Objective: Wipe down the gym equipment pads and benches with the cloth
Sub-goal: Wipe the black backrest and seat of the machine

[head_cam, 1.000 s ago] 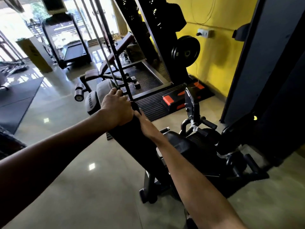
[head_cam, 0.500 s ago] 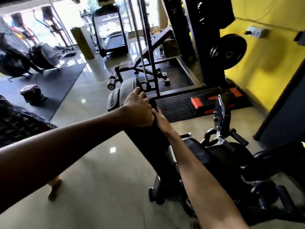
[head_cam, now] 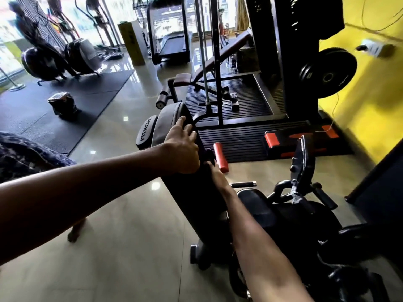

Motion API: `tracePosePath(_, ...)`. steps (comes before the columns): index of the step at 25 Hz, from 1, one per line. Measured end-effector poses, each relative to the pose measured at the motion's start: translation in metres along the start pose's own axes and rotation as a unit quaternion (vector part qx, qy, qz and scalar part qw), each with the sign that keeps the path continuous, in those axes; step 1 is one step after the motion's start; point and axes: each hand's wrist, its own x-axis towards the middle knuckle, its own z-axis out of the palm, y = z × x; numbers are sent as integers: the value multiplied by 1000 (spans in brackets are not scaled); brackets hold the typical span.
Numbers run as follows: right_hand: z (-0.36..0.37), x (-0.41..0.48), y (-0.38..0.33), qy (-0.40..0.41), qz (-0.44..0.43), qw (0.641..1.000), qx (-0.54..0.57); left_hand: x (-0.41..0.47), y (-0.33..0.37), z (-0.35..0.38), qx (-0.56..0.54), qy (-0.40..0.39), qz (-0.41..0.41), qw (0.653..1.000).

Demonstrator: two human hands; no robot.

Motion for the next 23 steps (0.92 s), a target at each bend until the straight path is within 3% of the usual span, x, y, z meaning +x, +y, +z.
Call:
tracePosePath(4, 3, 17, -44, -42, -67, 996, 30, 17, 4, -6, -2, -50, -14, 999)
tracePosePath(8, 4, -20, 17, -71, -148, 986, 33, 30, 5, -8, 14, -72, -12, 997)
tracePosePath(12, -5, 9, 80, -10, -22, 1000, 14, 34, 9, -4, 41, -86, -19, 995)
tracePosePath(15, -11, 55, 32, -10, -6, 1000, 8, 35, 14, -3, 50, -95, -26, 994)
tracePosePath(19, -1, 45, -42, -32, -125, 992, 16, 37, 16, -3, 58, -102, -29, 993)
tracePosePath(21, 2, 20, -32, -52, -202, 978, 11, 39, 18, -3, 57, -106, -30, 992)
tracePosePath(23, 1, 2, -1, -45, -209, 977, 3, 41, 22, -3, 70, -114, -30, 991)
